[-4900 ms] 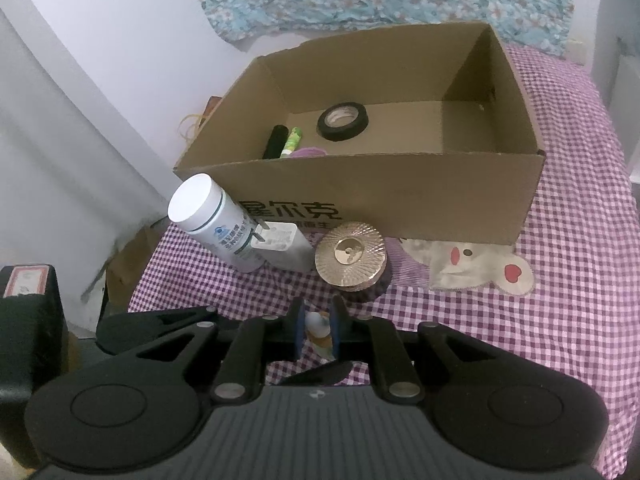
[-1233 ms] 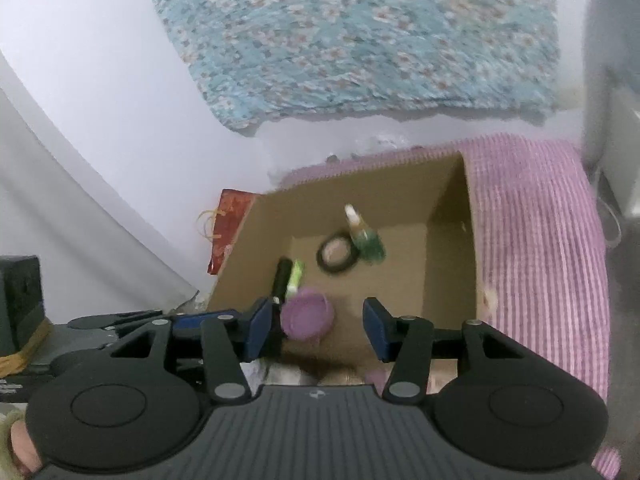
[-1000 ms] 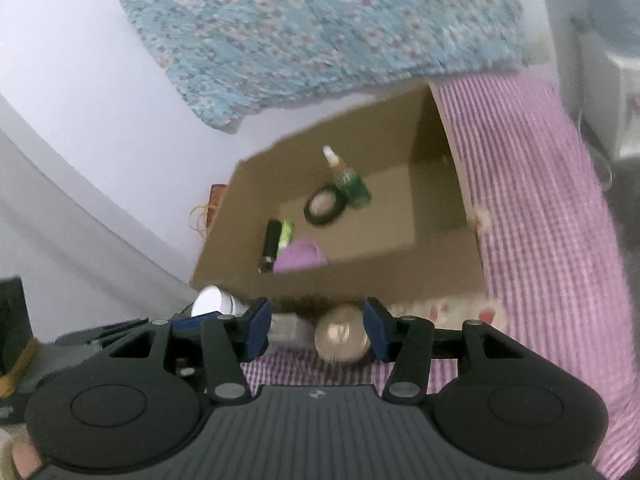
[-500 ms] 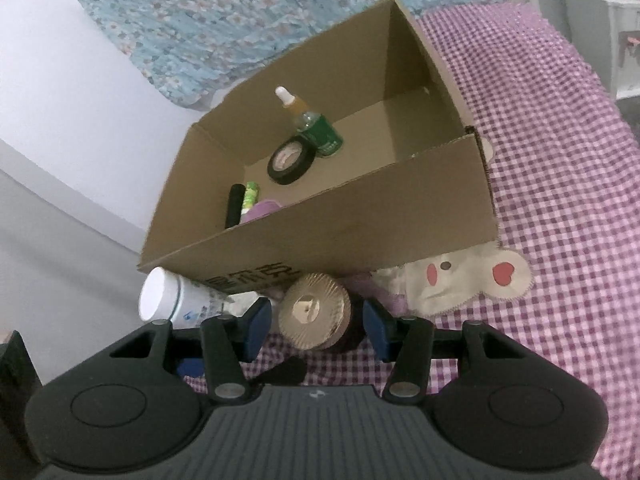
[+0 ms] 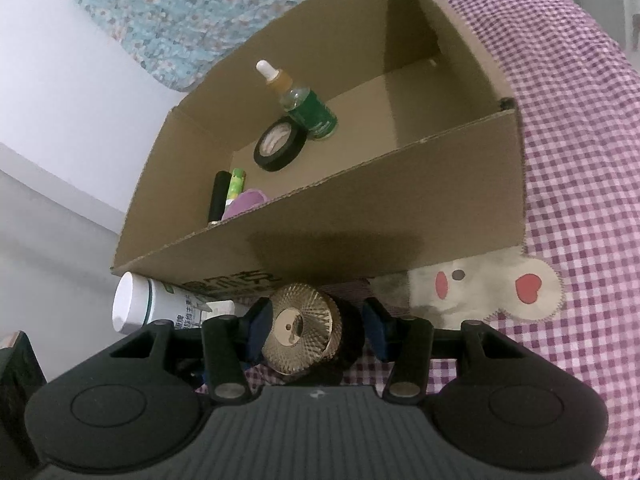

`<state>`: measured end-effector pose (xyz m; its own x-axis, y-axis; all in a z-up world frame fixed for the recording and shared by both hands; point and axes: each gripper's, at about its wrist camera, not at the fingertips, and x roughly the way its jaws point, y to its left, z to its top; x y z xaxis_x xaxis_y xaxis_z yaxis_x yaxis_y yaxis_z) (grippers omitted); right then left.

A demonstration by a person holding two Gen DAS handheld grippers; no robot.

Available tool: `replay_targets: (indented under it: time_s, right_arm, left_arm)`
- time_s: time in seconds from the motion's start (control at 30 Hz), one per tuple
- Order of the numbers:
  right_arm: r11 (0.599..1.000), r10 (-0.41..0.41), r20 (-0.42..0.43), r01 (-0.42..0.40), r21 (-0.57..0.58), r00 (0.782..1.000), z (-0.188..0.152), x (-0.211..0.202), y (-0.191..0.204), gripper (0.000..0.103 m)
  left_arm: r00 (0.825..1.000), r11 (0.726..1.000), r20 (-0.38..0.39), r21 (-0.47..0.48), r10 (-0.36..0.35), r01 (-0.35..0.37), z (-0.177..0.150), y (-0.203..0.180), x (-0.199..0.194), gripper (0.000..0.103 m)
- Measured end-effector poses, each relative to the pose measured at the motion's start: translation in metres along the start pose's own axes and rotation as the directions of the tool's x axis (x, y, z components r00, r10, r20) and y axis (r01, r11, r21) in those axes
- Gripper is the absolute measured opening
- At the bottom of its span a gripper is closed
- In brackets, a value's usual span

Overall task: Organize rigid objects
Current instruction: 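Grasp the gold-lidded round jar with the right gripper, then hold the gold jar in the right gripper and lift it from the table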

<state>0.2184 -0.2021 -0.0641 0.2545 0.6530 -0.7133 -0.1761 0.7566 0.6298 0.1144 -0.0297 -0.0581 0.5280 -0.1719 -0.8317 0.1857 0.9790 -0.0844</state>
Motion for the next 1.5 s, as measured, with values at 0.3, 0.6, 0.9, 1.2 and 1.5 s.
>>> replay_targets:
  time_s: [0.3,0.6,0.9,1.2,1.5]
  right_arm:
    - [0.999,0.022,-0.021,-0.021,0.027,1.0,-0.002,0.004,-0.005,0.047]
    - [0.999,0.001,-0.04,0.001,0.048,0.999,-0.007,-0.002,-0.008,0.047]
    - [0.996,-0.023,-0.052,0.028,0.081,0.998,-0.027,-0.02,-0.017,0.047]
    - [0.993,-0.035,-0.061,0.042,0.114,0.998,-0.051,-0.035,-0.02,0.047]
    - [0.989,-0.023,-0.055,0.031,0.148,0.998,-0.068,-0.044,-0.025,0.046]
  left_arm:
    - [1.0,1.0,-0.002,-0.012,-0.002,0.002,0.002,-0.001,0.002,0.052]
    - [0.999,1.0,-0.018,0.004,-0.028,0.028,-0.002,-0.011,0.0,0.053]
    - [0.996,0.997,-0.048,0.032,-0.069,0.071,-0.018,-0.024,-0.008,0.053]
    - [0.993,0.993,-0.074,0.062,-0.091,0.096,-0.041,-0.035,-0.022,0.053]
    - [0.992,0.99,-0.068,0.083,-0.109,0.114,-0.059,-0.036,-0.035,0.053]
